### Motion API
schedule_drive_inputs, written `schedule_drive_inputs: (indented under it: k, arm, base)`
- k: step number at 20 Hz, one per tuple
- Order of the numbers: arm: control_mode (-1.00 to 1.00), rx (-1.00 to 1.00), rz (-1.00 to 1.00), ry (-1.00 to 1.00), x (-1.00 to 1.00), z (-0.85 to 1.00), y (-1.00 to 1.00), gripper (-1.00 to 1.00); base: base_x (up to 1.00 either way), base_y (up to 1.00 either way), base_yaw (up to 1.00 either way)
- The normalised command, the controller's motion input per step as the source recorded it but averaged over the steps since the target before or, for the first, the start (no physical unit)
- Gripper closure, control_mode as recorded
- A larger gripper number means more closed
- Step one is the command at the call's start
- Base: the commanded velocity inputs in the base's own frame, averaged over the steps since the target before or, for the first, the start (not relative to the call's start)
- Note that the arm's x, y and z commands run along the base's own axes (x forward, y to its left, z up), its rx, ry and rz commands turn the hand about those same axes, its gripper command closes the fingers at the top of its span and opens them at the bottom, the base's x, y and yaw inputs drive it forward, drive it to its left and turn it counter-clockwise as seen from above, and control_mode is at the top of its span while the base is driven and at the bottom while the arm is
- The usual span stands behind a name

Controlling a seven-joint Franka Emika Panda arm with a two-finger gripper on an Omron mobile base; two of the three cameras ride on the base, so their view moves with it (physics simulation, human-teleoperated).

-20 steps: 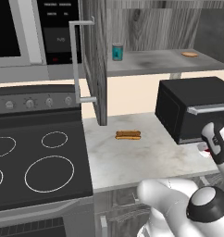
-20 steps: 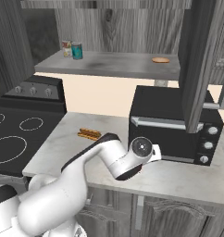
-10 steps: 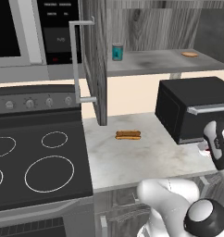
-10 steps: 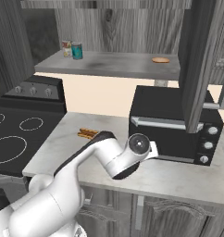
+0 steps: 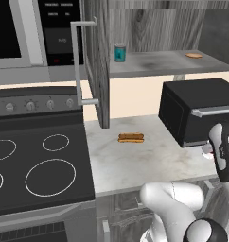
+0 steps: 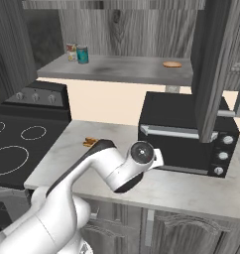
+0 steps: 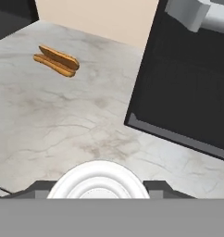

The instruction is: Pick the cans from the counter and place them in their designated side in the cabinet.

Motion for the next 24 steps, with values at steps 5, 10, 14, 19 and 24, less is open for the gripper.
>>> schedule_drive_inputs:
  k: [5, 10, 14, 19, 24]
  arm:
    - [-1.0, 0.0, 0.0, -0.04, -0.21, 0.17, 0.2, 1.0]
    - [-1.0, 0.0, 0.0, -0.03, -0.17, 0.19, 0.21, 1.0]
    - [-1.0, 0.0, 0.0, -0.01, -0.17, 0.23, 0.1, 1.0]
    - [-1.0, 0.0, 0.0, 0.0, -0.15, 0.27, 0.01, 1.0]
    - [-1.0, 0.0, 0.01, 0.0, -0.1, 0.32, 0.0, 1.0]
  base:
    - [0.0, 0.0, 0.0]
    - [0.0, 0.0, 0.0]
    - [0.0, 0.0, 0.0]
    - [0.0, 0.0, 0.0]
    - [0.0, 0.0, 0.0]
